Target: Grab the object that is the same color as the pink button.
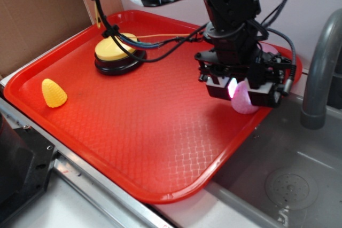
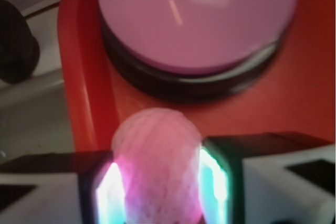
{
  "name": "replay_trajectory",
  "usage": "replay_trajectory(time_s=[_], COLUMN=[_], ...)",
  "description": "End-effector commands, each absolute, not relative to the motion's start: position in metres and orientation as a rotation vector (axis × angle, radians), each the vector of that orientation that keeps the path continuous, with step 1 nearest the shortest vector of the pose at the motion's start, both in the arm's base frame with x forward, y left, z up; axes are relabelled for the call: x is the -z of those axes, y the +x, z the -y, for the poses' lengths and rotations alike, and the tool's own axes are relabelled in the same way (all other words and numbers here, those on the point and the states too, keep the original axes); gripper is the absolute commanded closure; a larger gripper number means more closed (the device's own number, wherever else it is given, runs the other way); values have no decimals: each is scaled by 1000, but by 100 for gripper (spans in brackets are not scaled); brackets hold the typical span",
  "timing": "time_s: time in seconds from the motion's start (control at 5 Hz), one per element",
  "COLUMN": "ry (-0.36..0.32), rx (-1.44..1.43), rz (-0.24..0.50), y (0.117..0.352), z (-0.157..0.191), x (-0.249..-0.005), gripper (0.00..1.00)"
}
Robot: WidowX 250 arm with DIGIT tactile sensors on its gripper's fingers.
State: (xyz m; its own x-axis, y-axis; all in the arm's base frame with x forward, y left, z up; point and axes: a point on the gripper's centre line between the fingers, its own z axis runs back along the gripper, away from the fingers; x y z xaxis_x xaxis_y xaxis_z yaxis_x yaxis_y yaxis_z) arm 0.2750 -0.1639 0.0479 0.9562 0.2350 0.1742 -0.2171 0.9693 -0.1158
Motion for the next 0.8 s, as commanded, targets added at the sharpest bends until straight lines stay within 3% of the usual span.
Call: replay_trajectory(time_s=[0.0, 0.2, 0.4, 0.6], ry=[-97, -64, -34, -22], rx=[-175, -251, -303, -337], rz=[181, 141, 105, 103], y=[254, 236, 232, 229], z=[91, 43, 2, -11], x=[-132, -147, -145, -140], gripper=[100, 100, 100, 100])
